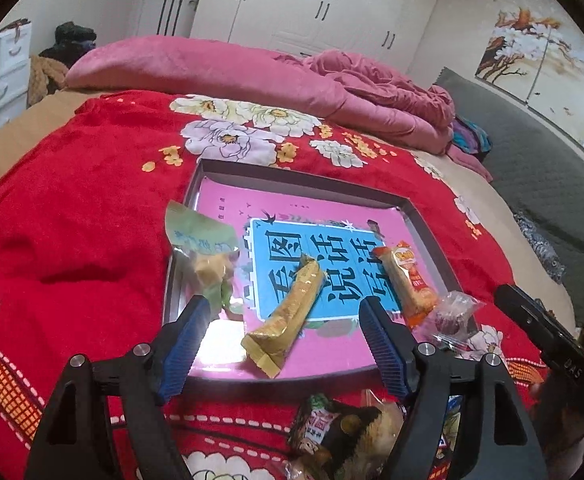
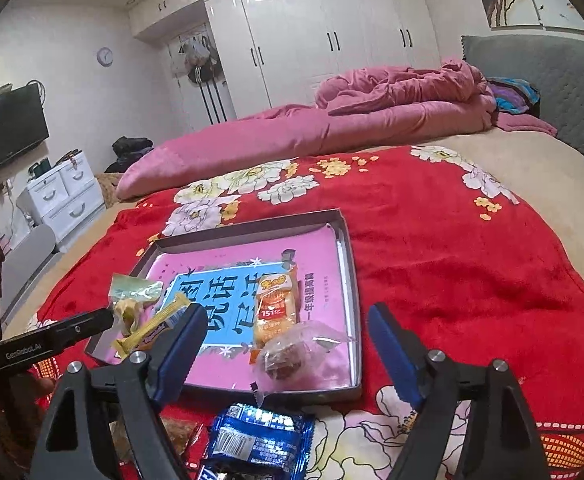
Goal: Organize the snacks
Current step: 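Withdraw both open tools from the tray back toward the snack pile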
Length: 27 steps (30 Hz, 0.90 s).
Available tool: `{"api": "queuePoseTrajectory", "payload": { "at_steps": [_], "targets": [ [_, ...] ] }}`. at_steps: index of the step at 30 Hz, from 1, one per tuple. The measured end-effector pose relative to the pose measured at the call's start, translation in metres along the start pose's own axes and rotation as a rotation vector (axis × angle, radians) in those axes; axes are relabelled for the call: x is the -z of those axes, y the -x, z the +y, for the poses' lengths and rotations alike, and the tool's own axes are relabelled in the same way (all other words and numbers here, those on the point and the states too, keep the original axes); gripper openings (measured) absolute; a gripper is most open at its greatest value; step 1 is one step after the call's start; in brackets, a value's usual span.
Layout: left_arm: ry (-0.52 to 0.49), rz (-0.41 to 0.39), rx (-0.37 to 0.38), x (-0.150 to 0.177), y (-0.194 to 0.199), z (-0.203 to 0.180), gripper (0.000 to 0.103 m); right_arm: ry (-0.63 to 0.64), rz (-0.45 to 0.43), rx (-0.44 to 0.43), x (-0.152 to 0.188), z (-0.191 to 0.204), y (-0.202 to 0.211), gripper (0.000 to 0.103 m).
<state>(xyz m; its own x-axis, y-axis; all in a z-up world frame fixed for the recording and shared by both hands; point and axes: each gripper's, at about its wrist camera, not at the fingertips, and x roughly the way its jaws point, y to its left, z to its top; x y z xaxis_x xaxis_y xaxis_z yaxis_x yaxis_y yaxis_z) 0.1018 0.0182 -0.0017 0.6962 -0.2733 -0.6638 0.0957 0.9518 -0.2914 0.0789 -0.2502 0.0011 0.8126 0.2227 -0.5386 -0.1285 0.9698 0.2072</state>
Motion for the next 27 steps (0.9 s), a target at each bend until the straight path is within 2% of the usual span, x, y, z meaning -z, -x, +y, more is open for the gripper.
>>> {"api": "queuePoseTrajectory", "payload": {
  "at_steps": [27],
  "targets": [
    [0.035,0.024,-0.041,0.022,0.026,0.006,0.078,0.014,0.001,-0.013,0.011,0.01,0.029,0.083]
  ]
}}
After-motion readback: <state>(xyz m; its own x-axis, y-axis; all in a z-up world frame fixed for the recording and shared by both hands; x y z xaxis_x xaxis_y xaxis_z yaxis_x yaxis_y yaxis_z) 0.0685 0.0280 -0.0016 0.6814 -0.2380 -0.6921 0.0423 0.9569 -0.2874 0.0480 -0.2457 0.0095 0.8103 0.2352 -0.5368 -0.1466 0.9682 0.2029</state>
